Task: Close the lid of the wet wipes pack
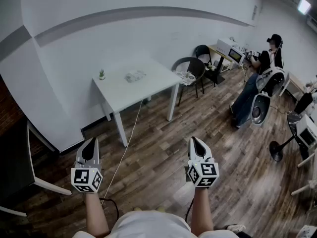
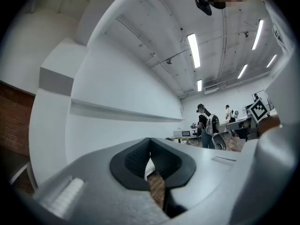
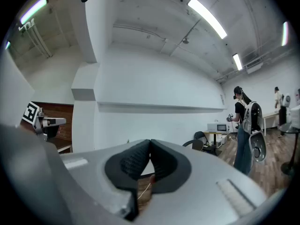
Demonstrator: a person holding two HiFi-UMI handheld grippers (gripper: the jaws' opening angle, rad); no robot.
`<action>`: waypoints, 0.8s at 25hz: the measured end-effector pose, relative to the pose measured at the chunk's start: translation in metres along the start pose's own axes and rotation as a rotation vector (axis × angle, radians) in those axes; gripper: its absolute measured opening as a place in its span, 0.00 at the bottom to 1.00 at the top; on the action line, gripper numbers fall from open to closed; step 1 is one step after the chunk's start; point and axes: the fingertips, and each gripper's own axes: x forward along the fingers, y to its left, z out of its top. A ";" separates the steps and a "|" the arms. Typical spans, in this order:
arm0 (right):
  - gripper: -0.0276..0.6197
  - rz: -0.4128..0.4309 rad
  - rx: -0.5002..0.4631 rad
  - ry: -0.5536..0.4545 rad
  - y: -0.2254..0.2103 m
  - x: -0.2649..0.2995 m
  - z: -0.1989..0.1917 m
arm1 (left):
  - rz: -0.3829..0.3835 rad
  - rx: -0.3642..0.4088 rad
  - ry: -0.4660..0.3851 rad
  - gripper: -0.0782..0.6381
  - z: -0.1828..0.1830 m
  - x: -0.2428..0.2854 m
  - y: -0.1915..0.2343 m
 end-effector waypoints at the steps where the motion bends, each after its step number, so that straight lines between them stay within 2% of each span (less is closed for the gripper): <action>1: 0.05 0.001 0.000 0.000 0.000 0.000 0.001 | -0.002 0.003 0.001 0.12 0.000 0.001 -0.002; 10: 0.05 0.006 -0.003 0.006 0.005 0.002 0.001 | -0.021 -0.003 0.000 0.12 -0.001 0.005 -0.009; 20: 0.05 0.013 0.045 0.000 0.005 0.005 0.001 | -0.037 -0.001 0.004 0.12 -0.003 0.008 -0.016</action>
